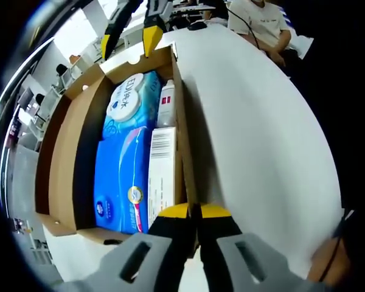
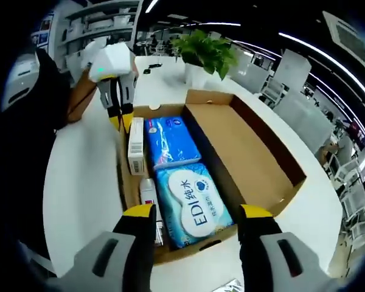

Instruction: Operate the shoe box by opening the lid, removing the specified soft item, and placing it in the target area until the item is outside and the box remains undamaged.

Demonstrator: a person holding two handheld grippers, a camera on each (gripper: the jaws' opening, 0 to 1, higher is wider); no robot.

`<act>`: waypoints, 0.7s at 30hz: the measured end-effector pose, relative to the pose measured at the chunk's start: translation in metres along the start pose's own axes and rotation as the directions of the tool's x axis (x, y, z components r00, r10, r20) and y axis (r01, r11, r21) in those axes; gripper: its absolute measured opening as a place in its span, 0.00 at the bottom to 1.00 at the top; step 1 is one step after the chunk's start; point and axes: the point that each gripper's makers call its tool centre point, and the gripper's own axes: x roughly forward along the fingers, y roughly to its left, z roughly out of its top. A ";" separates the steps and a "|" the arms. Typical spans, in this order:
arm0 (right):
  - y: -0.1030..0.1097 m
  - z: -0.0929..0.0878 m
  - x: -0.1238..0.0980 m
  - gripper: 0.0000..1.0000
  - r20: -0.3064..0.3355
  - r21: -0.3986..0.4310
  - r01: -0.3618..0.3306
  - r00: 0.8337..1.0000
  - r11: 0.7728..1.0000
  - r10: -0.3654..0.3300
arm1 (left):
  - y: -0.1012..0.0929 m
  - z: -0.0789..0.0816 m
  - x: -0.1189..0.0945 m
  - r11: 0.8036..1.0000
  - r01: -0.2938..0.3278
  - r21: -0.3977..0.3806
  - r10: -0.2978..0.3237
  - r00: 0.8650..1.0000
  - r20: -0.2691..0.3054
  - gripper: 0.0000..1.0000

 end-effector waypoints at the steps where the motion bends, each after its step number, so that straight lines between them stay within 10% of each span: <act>1: 0.002 -0.001 0.001 0.55 -0.019 -0.005 -0.015 1.000 1.000 0.014 | 0.000 0.000 0.000 1.000 -0.001 0.002 0.001 1.000 -0.002 0.03; 21: 0.012 -0.010 0.036 0.59 -0.198 -0.085 -0.183 0.967 0.979 0.163 | 0.000 -0.001 0.000 1.000 -0.004 0.003 0.004 1.000 -0.007 0.03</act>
